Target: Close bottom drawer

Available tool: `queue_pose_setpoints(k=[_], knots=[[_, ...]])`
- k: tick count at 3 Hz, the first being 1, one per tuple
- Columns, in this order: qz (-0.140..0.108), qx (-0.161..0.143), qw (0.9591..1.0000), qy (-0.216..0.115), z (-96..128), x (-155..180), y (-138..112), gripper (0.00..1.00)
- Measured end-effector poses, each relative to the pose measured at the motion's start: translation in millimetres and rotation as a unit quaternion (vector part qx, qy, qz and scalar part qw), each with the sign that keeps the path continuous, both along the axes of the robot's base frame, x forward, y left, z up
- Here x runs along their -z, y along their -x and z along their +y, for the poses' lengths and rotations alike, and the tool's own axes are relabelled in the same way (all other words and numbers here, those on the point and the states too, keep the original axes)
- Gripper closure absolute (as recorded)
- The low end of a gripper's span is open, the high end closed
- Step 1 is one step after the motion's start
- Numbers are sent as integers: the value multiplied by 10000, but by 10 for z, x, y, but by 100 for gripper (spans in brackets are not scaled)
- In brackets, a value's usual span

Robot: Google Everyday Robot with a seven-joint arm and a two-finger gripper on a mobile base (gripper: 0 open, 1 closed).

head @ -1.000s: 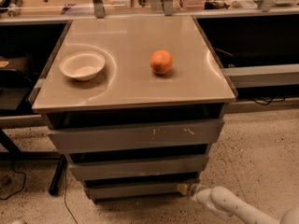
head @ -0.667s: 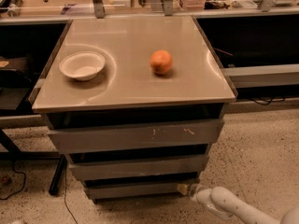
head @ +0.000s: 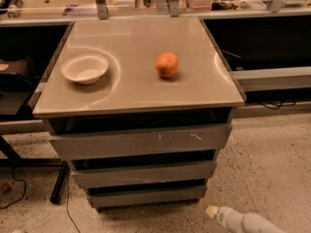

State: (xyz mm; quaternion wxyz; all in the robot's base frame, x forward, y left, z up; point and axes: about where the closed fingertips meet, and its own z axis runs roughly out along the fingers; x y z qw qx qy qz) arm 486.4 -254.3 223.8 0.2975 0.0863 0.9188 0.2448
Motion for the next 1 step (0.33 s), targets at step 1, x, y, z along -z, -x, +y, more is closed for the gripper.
queue_pose_setpoints(k=[1], knots=[[171, -155, 9997, -65, 198, 7, 326, 82]])
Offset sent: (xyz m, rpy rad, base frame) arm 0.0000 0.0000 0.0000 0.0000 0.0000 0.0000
